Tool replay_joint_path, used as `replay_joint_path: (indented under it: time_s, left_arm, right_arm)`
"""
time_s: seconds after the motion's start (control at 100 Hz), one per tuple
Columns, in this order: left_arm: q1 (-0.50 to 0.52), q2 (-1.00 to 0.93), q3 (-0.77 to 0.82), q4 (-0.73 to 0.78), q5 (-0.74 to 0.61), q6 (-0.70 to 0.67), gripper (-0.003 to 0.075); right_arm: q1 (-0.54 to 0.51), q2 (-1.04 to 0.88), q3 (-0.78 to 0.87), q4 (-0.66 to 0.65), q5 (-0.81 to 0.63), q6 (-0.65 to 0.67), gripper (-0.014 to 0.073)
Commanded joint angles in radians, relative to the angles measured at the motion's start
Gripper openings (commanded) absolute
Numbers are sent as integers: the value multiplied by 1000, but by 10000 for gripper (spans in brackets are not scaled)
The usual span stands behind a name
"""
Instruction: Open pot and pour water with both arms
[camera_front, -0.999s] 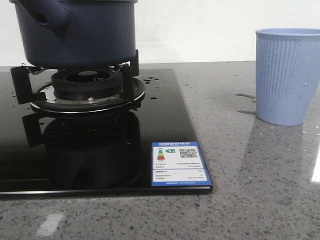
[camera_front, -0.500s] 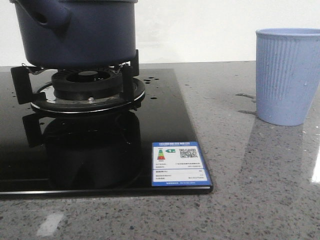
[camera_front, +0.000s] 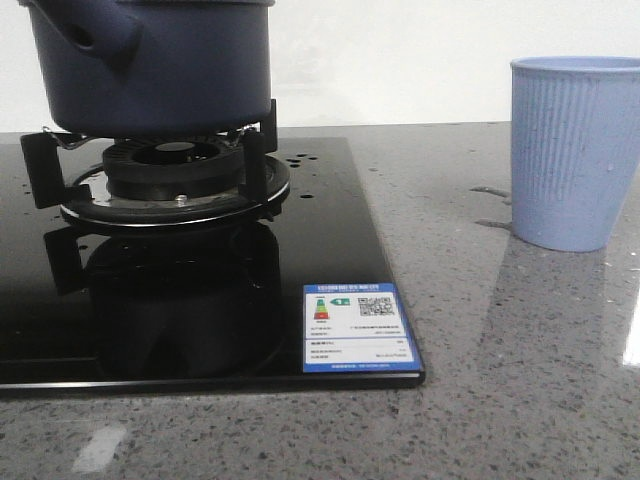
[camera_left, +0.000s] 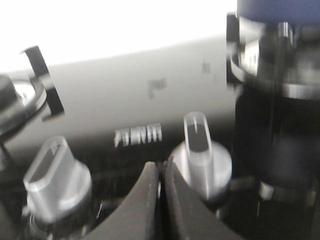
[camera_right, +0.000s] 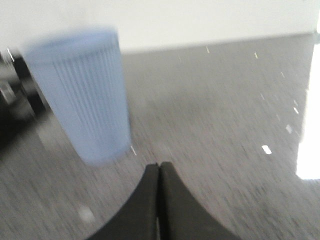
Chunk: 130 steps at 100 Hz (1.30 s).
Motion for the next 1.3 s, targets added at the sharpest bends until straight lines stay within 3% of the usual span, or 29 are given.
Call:
replay_joint_path:
  time_s: [0.0,0.14,0.27,0.36,0.43,0.59,0.72,0.83,1.039,1.179,1.289]
  left_arm:
    - [3,-25,14,-155,-165,-4,-20]
    - [3,-25,14,-409,-275,-4,-20]
    - [3,-25,10,-641,-328,-4,-20]
    - [3,-25,-12,-821,-305,-4,-20]
    - [3,-25,-56,-809,-207,-4,-20]
    - [-2,25,-246,-585,185,-4,-20]
    - [-4,134,-405,-529,365,18,-19]
    - [-22,260,-527,-597,487,124,-19]
    - [-174,478,-700,-887,540,353,-18]
    - [-278,623,-821,-1051,598,531,-18]
    - [-319,725,-915,-1061,602,625,-18]
  right_arm:
    - [-5,-18,25,119,-222,11,-75]
    - [-5,-18,25,362,-302,13,-75]
    - [-5,-18,23,406,-370,13,-75]
    - [-5,-18,-5,424,-304,13,-75]
    - [-5,-18,-55,424,-176,13,-75]
    - [-5,22,-210,422,134,11,-75]
    - [-5,116,-333,429,351,11,-75]
    - [-5,214,-444,481,504,11,-75]
    - [-5,342,-622,608,709,-96,-75]
    - [-5,370,-692,652,757,-216,-75]
    - [-5,370,-711,652,735,-323,-75]
